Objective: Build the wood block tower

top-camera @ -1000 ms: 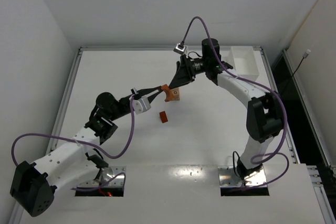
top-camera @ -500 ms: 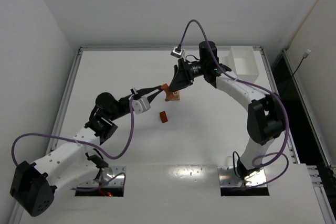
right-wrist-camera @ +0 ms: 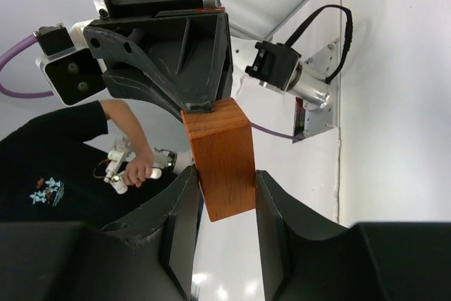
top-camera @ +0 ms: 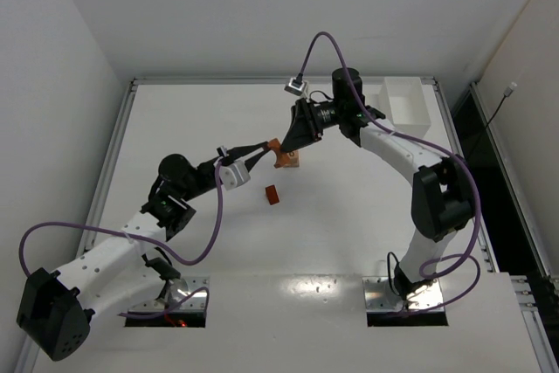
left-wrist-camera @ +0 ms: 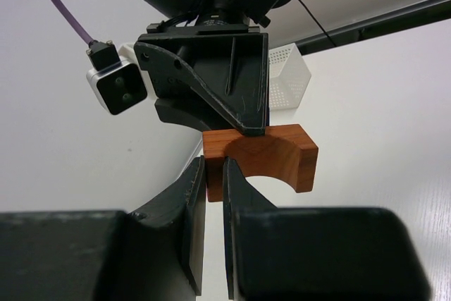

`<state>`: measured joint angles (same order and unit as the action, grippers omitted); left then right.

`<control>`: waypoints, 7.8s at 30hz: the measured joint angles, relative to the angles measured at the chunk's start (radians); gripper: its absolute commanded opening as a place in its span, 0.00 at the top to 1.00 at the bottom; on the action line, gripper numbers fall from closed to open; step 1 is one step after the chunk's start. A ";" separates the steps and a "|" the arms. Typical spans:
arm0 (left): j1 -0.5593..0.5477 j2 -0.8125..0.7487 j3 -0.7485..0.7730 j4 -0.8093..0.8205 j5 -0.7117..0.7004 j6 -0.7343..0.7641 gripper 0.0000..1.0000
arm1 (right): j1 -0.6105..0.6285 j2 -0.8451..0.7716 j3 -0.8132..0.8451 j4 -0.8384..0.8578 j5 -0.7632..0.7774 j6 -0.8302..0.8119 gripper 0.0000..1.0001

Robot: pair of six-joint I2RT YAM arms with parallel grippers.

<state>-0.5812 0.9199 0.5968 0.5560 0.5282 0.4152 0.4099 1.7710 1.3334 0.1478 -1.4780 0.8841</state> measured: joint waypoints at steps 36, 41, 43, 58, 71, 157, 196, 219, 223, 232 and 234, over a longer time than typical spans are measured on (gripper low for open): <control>-0.003 -0.037 0.079 -0.229 -0.327 -0.068 0.41 | -0.145 -0.055 -0.079 -0.272 0.183 -0.192 1.00; -0.002 0.029 0.217 -0.354 -0.516 -0.179 0.40 | -0.127 -0.055 0.114 -0.615 0.505 -0.434 1.00; 0.000 0.064 0.262 -0.394 -0.587 -0.224 0.40 | -0.116 -0.058 0.185 -0.687 0.644 -0.494 1.00; 0.007 0.324 0.470 -0.708 -1.062 -0.533 0.12 | 0.068 -0.074 0.262 -0.902 1.412 -0.649 1.00; 0.140 0.326 0.470 -0.787 -1.119 -0.632 0.11 | 0.085 0.164 0.472 -0.953 1.566 -0.655 1.00; 0.195 0.416 0.468 -0.809 -1.039 -0.668 0.11 | -0.062 0.486 0.457 -0.964 1.535 -0.687 0.65; 0.195 0.424 0.468 -0.778 -1.012 -0.664 0.11 | -0.055 0.206 0.420 -0.970 1.495 -0.567 1.00; 0.186 0.397 0.466 -0.787 -1.057 -0.645 0.12 | 0.136 0.348 0.637 -1.063 1.587 -0.368 1.00; 0.186 0.394 0.466 -0.788 -1.060 -0.645 0.12 | 0.140 0.367 0.640 -1.068 1.587 -0.364 1.00; 0.185 0.384 0.459 -0.791 -1.061 -0.640 0.12 | 0.156 0.389 0.641 -1.067 1.579 -0.359 1.00; 0.185 0.382 0.459 -0.791 -1.061 -0.640 0.13 | 0.157 0.397 0.641 -1.068 1.578 -0.358 1.00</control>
<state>-0.3965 1.3022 1.0554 -0.2352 -0.5327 -0.2245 0.5671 2.1677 1.9747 -0.9199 0.1001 0.5259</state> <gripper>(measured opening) 0.882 0.275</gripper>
